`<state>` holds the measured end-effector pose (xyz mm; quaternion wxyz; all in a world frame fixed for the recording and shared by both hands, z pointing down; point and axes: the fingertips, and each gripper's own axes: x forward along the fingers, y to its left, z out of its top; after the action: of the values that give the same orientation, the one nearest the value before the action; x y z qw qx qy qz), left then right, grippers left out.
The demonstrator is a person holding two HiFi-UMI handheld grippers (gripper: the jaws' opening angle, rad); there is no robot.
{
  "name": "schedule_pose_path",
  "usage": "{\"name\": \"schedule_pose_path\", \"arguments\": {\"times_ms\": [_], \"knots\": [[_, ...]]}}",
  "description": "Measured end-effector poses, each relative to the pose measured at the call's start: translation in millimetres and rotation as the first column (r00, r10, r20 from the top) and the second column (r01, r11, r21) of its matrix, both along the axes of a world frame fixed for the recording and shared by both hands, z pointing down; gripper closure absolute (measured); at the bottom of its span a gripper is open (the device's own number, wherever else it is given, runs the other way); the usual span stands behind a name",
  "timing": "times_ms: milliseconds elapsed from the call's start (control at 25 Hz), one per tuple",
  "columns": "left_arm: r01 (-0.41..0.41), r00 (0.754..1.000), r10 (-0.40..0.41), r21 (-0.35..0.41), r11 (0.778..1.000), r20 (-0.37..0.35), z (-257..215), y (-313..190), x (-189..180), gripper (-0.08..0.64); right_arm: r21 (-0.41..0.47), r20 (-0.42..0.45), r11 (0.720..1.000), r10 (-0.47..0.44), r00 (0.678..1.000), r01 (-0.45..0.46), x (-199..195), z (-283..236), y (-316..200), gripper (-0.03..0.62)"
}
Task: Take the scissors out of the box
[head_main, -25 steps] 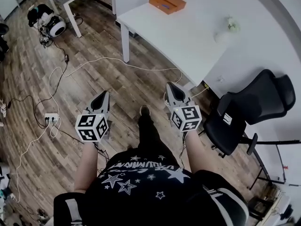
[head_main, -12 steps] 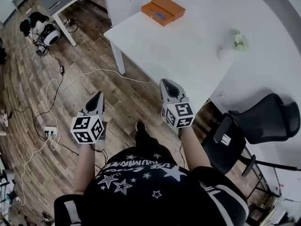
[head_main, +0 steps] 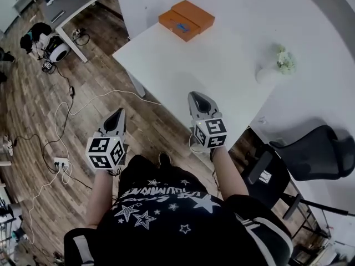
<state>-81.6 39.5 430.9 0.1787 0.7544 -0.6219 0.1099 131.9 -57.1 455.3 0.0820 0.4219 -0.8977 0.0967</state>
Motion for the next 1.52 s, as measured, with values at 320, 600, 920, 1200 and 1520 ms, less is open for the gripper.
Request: {"name": "schedule_pose_path", "arguments": {"times_ms": [320,600,920,1200,1520], "knots": [[-0.082,0.997,0.082,0.016,0.996,0.01,6.4,-82.7,-8.6,0.545,-0.009,-0.004,0.999,0.052,0.999,-0.052,-9.2,-0.4,-57.7,0.544],[-0.16,0.987,0.161,0.056,0.986,-0.01,-3.4,-192.6,-36.1,0.545,0.0,-0.013,0.992,0.127,0.992,-0.127,-19.1,-12.3,-141.5,0.545],[-0.247,0.967,0.252,0.106,0.963,-0.035,-21.2,-329.3,-69.9,0.545,-0.041,-0.024,0.988,0.145,0.989,-0.146,-54.0,-34.7,-266.2,0.545],[-0.332,0.942,0.335,0.12,0.936,-0.011,-31.5,-422.9,-81.7,0.545,-0.093,-0.084,0.985,0.136,0.987,-0.144,-79.5,-39.7,-369.5,0.545],[-0.376,0.924,0.381,0.095,0.922,-0.038,-15.5,-503.2,-70.9,0.545,-0.199,-0.132,0.966,0.138,0.982,-0.162,-84.0,-8.0,-453.8,0.543]]}}
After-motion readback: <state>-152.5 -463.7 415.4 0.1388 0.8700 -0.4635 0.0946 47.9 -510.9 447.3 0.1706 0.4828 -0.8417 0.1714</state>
